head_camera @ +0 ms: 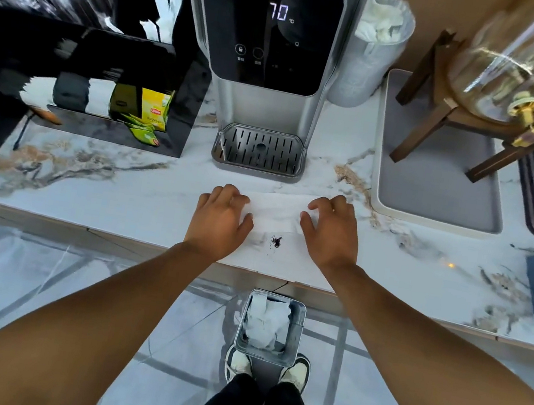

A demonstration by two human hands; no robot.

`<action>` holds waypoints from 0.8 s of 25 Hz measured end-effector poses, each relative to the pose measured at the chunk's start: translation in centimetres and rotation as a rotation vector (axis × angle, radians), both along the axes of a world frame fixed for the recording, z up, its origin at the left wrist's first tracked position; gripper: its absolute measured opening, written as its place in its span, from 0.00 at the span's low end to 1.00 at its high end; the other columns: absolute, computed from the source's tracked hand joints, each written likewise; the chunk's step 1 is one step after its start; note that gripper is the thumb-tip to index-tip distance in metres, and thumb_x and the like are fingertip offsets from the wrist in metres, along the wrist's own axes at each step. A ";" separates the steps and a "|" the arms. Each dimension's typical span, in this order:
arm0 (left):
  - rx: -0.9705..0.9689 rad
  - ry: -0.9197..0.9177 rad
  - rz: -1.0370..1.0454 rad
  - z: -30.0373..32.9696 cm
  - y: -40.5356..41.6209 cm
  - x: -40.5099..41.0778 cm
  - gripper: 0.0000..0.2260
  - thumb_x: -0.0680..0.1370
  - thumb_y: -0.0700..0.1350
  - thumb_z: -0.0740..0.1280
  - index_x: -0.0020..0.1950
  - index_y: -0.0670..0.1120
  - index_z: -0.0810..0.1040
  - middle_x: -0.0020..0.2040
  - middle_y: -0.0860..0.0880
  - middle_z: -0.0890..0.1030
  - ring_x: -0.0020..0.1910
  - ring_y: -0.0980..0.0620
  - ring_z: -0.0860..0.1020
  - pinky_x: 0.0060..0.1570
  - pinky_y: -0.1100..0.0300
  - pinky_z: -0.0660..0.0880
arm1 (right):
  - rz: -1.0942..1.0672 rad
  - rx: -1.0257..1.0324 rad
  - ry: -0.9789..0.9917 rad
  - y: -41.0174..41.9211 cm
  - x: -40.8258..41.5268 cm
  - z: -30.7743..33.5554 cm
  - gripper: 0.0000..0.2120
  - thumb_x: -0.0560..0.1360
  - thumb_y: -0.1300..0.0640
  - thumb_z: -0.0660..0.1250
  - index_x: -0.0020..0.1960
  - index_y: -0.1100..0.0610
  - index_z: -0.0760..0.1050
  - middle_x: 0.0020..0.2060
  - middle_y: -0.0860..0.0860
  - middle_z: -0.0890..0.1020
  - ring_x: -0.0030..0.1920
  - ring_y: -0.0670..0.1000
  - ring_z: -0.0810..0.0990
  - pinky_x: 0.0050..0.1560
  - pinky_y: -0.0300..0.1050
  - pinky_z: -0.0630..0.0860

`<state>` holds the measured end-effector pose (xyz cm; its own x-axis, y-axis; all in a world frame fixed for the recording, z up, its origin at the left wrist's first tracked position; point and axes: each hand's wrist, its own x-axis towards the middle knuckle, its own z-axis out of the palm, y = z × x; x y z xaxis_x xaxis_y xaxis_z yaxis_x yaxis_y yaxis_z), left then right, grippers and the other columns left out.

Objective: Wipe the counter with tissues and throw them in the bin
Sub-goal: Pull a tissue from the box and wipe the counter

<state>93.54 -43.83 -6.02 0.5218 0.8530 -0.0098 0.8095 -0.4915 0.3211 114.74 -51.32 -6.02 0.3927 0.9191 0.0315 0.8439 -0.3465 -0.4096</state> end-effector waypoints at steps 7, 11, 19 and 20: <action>0.006 0.049 0.073 -2.0 1.3 -3.2 0.23 0.83 0.49 0.55 0.77 0.42 0.63 0.78 0.40 0.63 0.79 0.41 0.57 0.78 0.44 0.53 | 0.317 -0.114 0.216 2.7 -1.0 -0.5 0.16 0.76 0.48 0.70 0.63 0.48 0.78 0.55 0.50 0.71 0.59 0.53 0.68 0.62 0.44 0.68; 0.028 0.083 0.000 -3.2 2.2 -4.1 0.25 0.84 0.52 0.48 0.80 0.44 0.58 0.81 0.42 0.57 0.81 0.44 0.52 0.80 0.45 0.48 | 0.411 -0.147 0.309 3.5 -0.4 -1.4 0.17 0.75 0.50 0.73 0.63 0.49 0.80 0.55 0.49 0.69 0.59 0.52 0.70 0.63 0.42 0.67; 0.061 0.094 -0.048 -4.4 2.7 -4.5 0.26 0.83 0.52 0.49 0.79 0.43 0.60 0.80 0.41 0.58 0.81 0.44 0.53 0.79 0.43 0.51 | 0.342 -0.090 0.377 5.7 -0.6 -1.4 0.10 0.77 0.59 0.70 0.57 0.54 0.84 0.45 0.49 0.75 0.40 0.42 0.74 0.45 0.25 0.65; 0.059 0.101 -0.050 -4.4 2.7 -4.5 0.26 0.83 0.52 0.49 0.79 0.43 0.59 0.80 0.41 0.58 0.81 0.44 0.52 0.79 0.43 0.51 | 0.334 -0.090 0.384 5.9 -0.8 -1.3 0.10 0.77 0.60 0.70 0.57 0.55 0.84 0.45 0.49 0.76 0.41 0.44 0.75 0.45 0.25 0.66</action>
<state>89.08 -41.15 -10.43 0.5626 0.8266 -0.0146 0.8103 -0.5478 0.2083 113.95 -45.40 -7.34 0.0454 0.9888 -0.1424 0.7090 -0.1323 -0.6926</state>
